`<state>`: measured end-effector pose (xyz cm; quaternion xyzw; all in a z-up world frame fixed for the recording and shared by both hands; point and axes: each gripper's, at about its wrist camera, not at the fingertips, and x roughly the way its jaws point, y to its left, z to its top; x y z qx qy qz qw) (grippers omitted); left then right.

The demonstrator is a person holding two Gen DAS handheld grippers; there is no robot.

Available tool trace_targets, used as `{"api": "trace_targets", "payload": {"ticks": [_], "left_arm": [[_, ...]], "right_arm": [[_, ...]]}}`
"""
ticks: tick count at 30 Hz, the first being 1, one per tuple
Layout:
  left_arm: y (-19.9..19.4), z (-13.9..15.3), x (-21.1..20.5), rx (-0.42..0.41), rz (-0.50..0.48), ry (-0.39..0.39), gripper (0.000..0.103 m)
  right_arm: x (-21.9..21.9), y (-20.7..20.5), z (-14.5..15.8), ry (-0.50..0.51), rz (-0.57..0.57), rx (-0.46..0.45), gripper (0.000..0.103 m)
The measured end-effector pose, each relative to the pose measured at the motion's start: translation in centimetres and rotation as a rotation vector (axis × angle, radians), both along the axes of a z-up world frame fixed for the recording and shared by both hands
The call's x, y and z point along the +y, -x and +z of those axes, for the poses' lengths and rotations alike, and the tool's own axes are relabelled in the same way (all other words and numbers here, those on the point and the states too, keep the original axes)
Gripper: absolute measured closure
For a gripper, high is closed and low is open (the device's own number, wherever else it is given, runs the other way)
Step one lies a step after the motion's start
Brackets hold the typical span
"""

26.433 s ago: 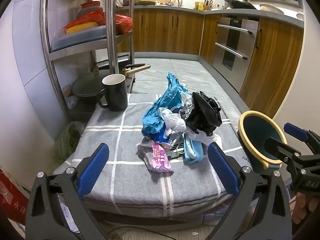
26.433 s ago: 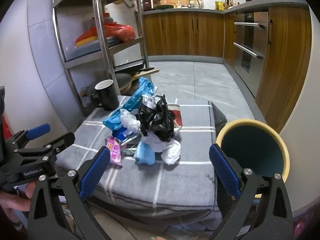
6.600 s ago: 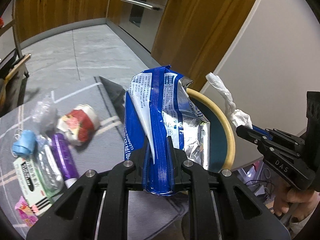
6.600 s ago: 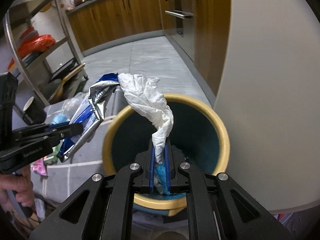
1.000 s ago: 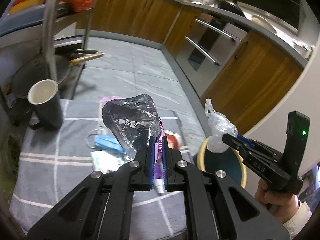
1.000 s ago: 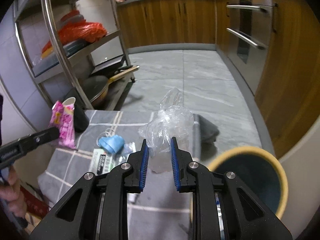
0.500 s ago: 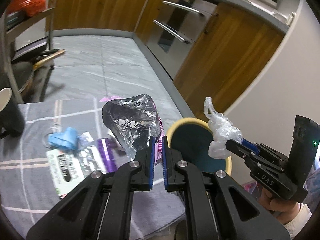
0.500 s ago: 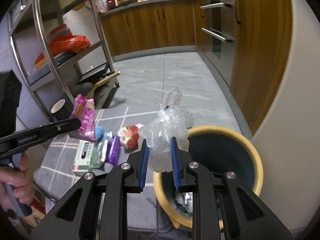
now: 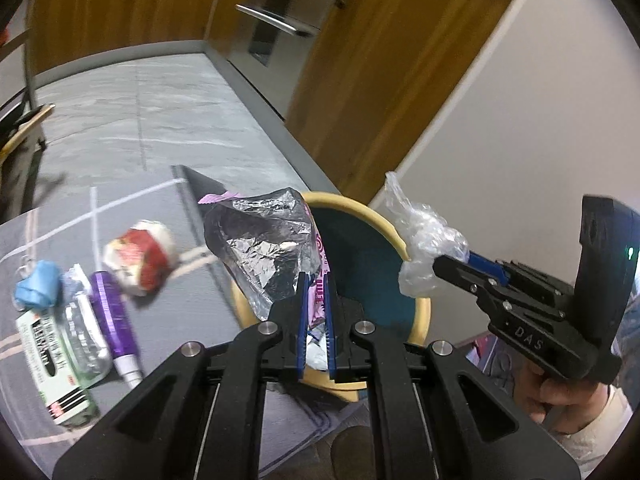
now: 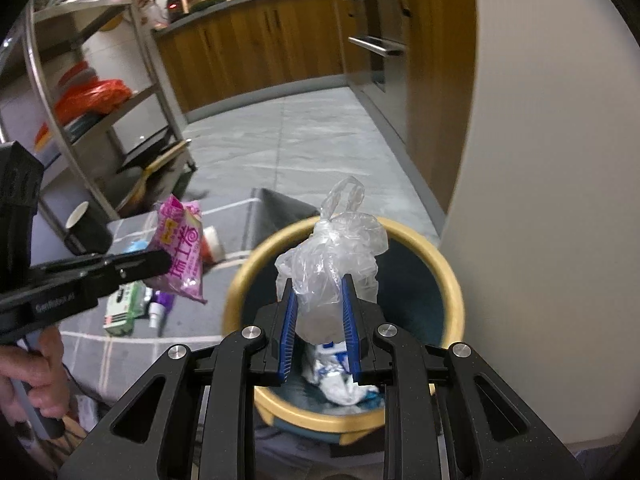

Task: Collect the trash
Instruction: 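Carry the packet to the bin and open the left gripper while the right drops the plastic bag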

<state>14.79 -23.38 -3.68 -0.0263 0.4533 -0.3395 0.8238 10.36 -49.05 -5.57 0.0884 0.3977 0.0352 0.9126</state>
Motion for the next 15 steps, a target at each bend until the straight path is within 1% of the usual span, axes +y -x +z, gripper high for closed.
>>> {"api": "trace_targets", "payload": {"ticks": [6, 15], "left_arm": [[-0.2, -2.2, -2.5, 0.044, -0.048, -0.021, 0.097], [-0.3, -5.6, -3.8, 0.124, -0.107, -0.07, 0.097]], "right_arm": [[-1.2, -0.1, -1.4, -0.011, -0.021, 0.045, 0.08], [-0.2, -0.4, -4.0, 0.037, 0.037, 0.152, 0.08]]}}
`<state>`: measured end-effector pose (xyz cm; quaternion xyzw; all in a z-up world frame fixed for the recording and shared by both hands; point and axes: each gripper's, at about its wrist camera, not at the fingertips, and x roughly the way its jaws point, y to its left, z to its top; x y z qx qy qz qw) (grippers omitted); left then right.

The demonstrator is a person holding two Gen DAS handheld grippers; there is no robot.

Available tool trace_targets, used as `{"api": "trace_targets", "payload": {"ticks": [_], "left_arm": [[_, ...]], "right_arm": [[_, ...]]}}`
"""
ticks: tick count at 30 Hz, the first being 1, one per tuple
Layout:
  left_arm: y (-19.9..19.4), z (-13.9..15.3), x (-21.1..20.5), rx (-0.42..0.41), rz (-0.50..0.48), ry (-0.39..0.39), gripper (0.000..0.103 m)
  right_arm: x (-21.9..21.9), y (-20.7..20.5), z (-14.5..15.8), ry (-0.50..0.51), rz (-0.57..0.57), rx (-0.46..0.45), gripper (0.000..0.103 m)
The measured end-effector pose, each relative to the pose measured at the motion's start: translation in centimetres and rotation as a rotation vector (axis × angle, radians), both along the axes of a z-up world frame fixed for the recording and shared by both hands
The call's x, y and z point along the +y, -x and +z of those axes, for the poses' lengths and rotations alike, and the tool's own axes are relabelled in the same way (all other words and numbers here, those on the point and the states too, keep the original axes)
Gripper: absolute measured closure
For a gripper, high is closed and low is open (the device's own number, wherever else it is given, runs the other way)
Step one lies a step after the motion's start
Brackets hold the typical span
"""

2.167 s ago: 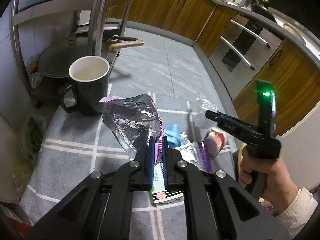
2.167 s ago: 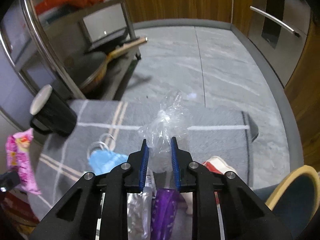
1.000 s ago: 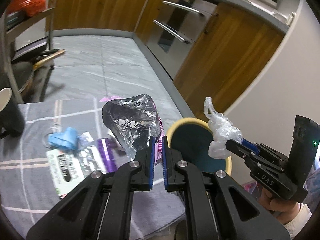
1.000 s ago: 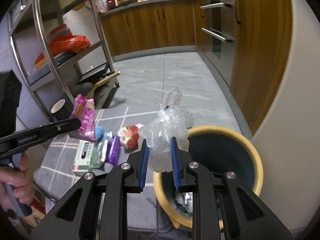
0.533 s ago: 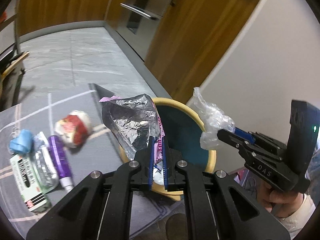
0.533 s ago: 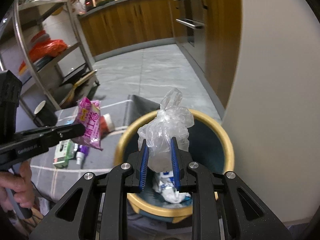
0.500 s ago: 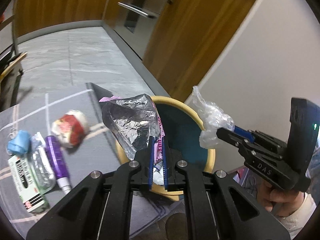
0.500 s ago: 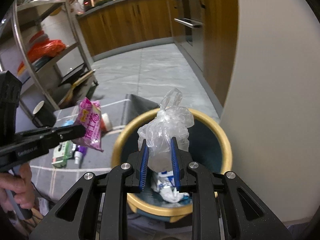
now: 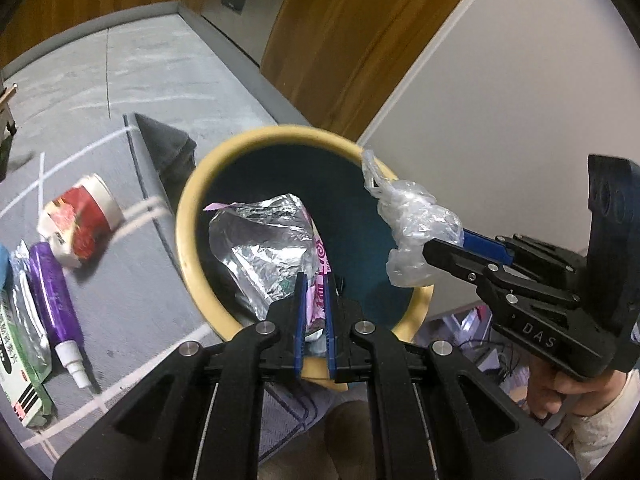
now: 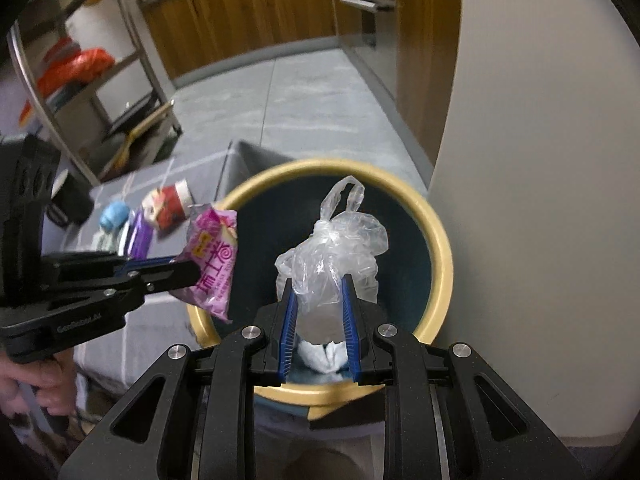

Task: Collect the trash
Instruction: 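Carry the packet to the bin and open the left gripper while the right drops the plastic bag, then grasp the blue face mask with the left gripper and lift it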

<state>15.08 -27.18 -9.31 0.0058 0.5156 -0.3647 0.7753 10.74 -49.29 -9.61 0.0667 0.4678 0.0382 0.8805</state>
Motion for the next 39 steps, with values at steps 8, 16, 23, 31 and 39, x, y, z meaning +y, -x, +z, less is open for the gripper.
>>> {"api": "trace_targets", "payload": {"ticks": [8, 16, 23, 31, 39], "left_arm": [[0.5, -1.0, -0.2, 0.018, -0.023, -0.03, 0.092], [0.4, 0.5, 1.1, -0.008, 0.001, -0.007, 0.07], [0.4, 1.9, 3.2, -0.046, 0.034, -0.004, 0.05], [-0.5, 2.4, 6.8, -0.06, 0.1, -0.015, 0.048], [-1.5, 3.1, 11.7, -0.067, 0.192, -0.011, 0.047]], "right_arm": [[0.4, 0.1, -1.0, 0.028, 0.035, 0.05, 0.076], [0.2, -0.2, -0.6, 0.02, 0.017, 0.042, 0.068], [0.8, -0.7, 0.5, -0.008, 0.007, 0.003, 0.046], [1.9, -1.2, 1.4, -0.035, 0.01, -0.024, 0.043], [4.0, -2.1, 2.0, -0.048, 0.039, -0.038, 0.041]]}}
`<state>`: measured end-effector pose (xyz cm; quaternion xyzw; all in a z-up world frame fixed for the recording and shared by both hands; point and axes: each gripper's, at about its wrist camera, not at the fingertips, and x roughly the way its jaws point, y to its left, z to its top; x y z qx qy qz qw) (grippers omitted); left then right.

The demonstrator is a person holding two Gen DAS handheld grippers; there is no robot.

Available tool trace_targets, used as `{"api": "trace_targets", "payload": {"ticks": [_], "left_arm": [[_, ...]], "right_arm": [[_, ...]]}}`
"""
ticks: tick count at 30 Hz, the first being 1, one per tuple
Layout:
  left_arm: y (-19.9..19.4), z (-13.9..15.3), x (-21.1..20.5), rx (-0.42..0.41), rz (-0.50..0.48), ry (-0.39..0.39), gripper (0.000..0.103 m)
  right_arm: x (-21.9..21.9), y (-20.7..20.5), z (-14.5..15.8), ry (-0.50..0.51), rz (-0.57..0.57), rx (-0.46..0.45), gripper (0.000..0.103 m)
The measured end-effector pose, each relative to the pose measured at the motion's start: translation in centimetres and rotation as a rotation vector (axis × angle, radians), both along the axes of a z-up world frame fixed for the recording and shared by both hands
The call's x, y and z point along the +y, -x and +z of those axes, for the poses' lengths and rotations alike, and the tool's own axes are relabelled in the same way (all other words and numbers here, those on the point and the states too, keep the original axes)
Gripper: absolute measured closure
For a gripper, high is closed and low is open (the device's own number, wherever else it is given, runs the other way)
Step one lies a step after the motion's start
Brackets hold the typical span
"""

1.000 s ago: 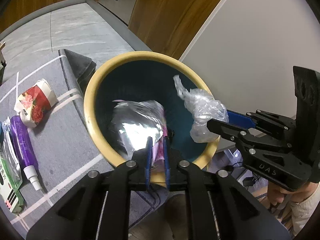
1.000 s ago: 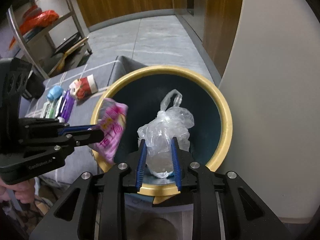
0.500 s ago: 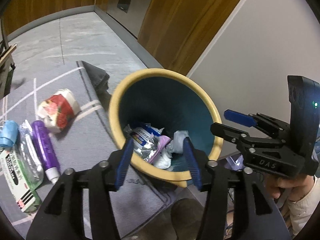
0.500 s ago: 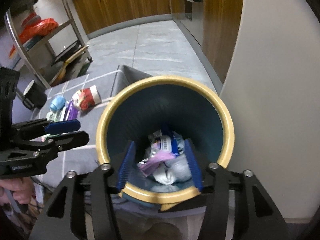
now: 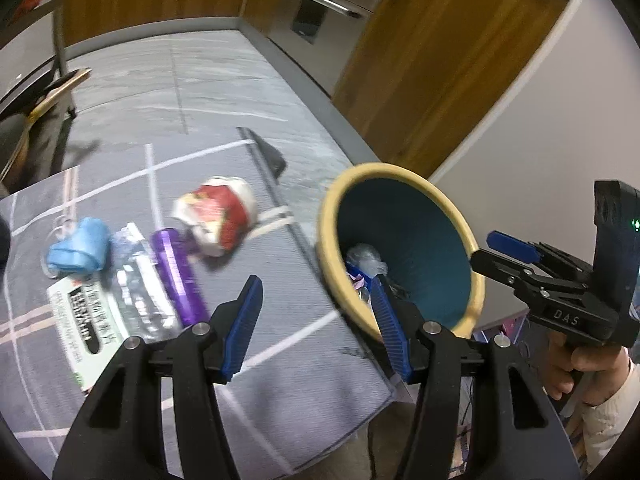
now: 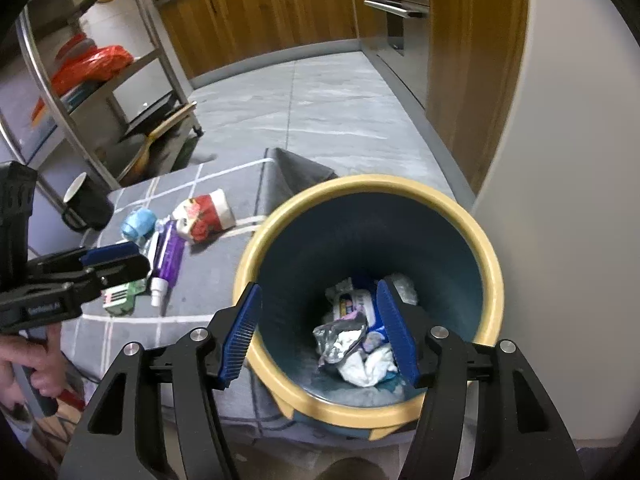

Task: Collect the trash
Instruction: 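Grasp the blue face mask with the left gripper and lift it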

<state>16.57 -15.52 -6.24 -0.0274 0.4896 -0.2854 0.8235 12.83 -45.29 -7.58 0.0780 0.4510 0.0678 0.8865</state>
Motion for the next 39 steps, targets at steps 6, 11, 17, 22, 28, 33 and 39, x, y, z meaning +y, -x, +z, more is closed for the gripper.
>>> {"api": "trace_targets", "payload": {"ticks": [6, 11, 17, 22, 28, 33, 39], "left_arm": [[-0.9, 0.6, 4.6, -0.043, 0.098, -0.051, 0.047], [-2.0, 0.5, 8.7, -0.034, 0.19, -0.058, 0.047], [-3.4, -0.5, 11.3, -0.031, 0.232, -0.12, 0.047], [-4.9, -1.5, 12.1, -0.035, 0.247, -0.167, 0.047], [-6.9, -2.9, 11.7, -0.052, 0.225, -0.239, 0.047], [-8.6, -4.3, 11.2, -0.065, 0.197, -0.291, 0.053], [-9.9, -6.6, 10.9, -0.026, 0.166, -0.342, 0.078]], "right_arm": [[1.9, -0.7, 0.7, -0.011, 0.027, -0.013, 0.041], [3.8, -1.4, 1.0, -0.028, 0.05, -0.015, 0.041], [6.1, -2.5, 1.1, -0.061, 0.07, -0.006, 0.04], [7.8, -3.5, 0.8, -0.095, 0.077, 0.012, 0.04], [10.0, -4.7, 0.3, -0.11, 0.091, 0.034, 0.04], [11.5, -5.7, -0.4, -0.122, 0.096, 0.053, 0.04], [12.9, -7.7, -1.9, -0.18, 0.075, 0.101, 0.04]]}}
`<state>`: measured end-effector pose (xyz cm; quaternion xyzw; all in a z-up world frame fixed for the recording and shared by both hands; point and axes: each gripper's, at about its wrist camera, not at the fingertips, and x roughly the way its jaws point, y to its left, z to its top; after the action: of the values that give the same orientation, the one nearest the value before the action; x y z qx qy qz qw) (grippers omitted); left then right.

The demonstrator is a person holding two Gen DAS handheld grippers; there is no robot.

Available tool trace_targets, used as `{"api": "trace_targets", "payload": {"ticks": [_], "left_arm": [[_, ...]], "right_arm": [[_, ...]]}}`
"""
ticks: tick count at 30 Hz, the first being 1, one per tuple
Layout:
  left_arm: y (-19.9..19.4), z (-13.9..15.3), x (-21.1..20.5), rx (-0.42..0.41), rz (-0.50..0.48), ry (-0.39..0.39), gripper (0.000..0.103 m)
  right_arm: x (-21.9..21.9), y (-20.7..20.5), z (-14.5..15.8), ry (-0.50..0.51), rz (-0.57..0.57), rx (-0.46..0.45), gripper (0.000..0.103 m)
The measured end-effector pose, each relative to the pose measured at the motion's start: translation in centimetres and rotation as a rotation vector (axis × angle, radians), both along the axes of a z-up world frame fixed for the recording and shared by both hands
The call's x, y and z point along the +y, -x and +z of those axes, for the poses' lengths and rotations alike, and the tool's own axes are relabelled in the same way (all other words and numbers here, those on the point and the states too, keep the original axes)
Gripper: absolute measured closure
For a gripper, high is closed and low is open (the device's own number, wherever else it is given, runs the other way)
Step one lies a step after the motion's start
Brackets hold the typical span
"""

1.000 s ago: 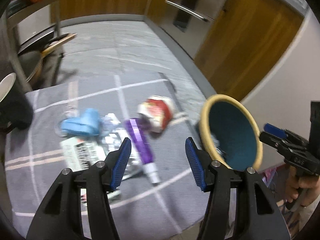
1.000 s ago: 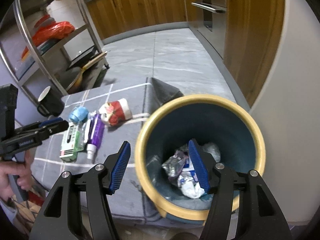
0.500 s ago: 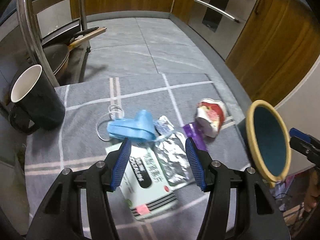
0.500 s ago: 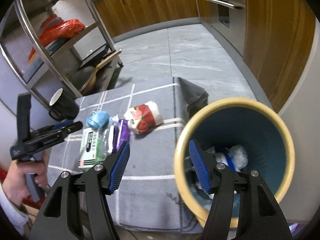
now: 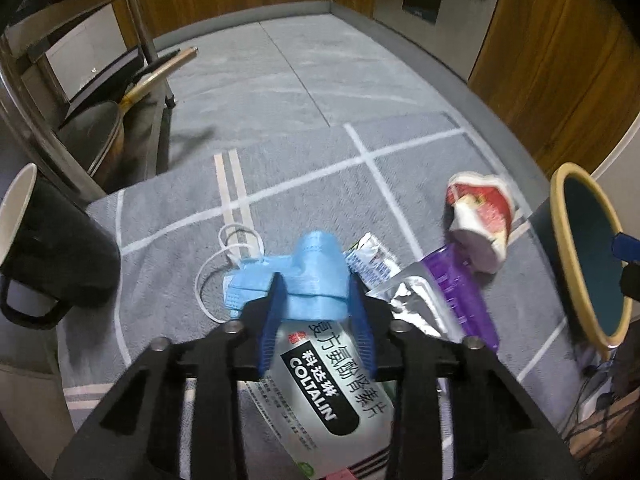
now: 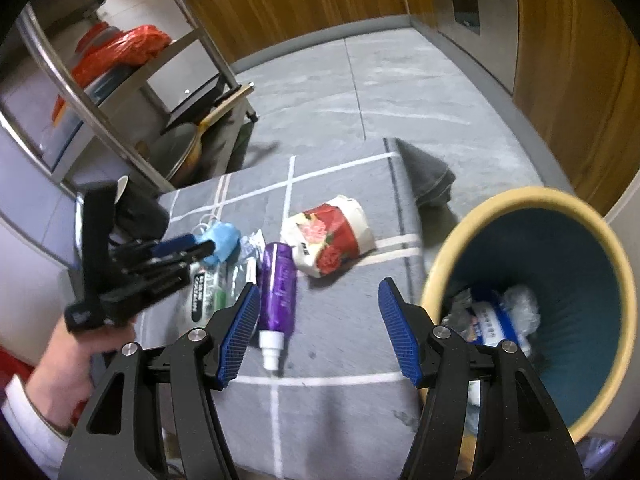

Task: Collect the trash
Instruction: 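Grasp the blue face mask with the left gripper and lift it, then grasp the red floral paper cup with the right gripper and lift it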

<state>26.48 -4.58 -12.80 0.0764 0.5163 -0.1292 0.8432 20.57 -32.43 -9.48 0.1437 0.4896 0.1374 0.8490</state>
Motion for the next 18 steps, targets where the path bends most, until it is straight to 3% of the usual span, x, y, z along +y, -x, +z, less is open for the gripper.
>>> {"api": "trace_targets", "payload": {"ticks": [4, 11, 18], "left_arm": [[0.0, 0.0, 1.1, -0.012, 0.032, 0.041, 0.094], [-0.1, 2.6, 3.7, -0.101, 0.134, 0.166, 0.098], [-0.1, 5.3, 4.7, -0.15, 0.181, 0.261, 0.098]], "right_arm": [[0.8, -1.5, -1.4, -0.054, -0.031, 0.06, 0.04], [1.4, -4.2, -3.7, -0.14, -0.11, 0.139, 0.038], [2.4, -6.6, -4.5, 0.003, -0.139, 0.137, 0.026]]}}
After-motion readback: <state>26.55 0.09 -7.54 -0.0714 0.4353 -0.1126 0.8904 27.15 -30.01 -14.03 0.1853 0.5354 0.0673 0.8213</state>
